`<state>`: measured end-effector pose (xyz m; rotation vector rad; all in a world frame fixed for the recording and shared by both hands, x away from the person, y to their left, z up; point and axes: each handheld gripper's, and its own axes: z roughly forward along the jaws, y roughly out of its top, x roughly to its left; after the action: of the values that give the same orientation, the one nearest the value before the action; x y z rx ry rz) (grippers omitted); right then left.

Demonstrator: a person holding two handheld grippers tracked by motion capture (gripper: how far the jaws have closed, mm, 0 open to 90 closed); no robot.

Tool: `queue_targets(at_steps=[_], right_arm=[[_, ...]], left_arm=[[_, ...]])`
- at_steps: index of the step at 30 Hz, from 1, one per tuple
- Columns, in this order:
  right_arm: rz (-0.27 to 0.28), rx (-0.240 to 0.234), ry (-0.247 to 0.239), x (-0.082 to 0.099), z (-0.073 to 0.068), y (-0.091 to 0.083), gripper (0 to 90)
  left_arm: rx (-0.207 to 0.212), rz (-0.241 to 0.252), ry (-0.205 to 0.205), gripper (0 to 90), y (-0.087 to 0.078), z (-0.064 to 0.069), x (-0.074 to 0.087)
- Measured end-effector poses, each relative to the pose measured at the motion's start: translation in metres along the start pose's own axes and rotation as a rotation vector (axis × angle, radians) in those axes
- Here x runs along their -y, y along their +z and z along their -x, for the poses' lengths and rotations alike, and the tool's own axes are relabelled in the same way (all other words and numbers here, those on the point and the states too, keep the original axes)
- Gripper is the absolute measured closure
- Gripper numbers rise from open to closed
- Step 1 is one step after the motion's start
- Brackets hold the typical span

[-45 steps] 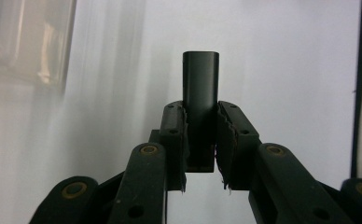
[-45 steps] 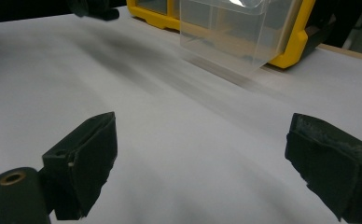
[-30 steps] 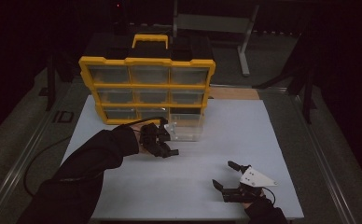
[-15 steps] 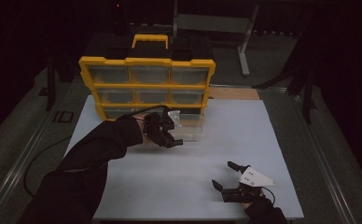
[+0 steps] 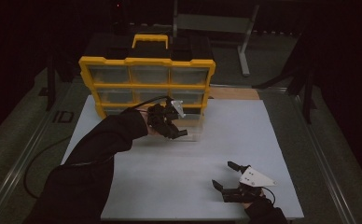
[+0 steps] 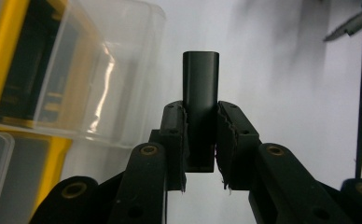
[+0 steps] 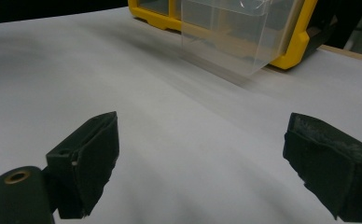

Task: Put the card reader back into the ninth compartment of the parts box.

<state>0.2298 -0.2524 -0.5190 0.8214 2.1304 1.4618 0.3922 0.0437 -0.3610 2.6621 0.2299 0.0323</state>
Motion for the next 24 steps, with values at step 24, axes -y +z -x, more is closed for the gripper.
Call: queue_targets(at_steps=[24], right_arm=[[0.001,0.000,-0.001,0.000,0.000,0.000,10.6]], left_arm=[[-0.120,0.061,-0.146,74.6,0.007,-0.024,-0.013]])
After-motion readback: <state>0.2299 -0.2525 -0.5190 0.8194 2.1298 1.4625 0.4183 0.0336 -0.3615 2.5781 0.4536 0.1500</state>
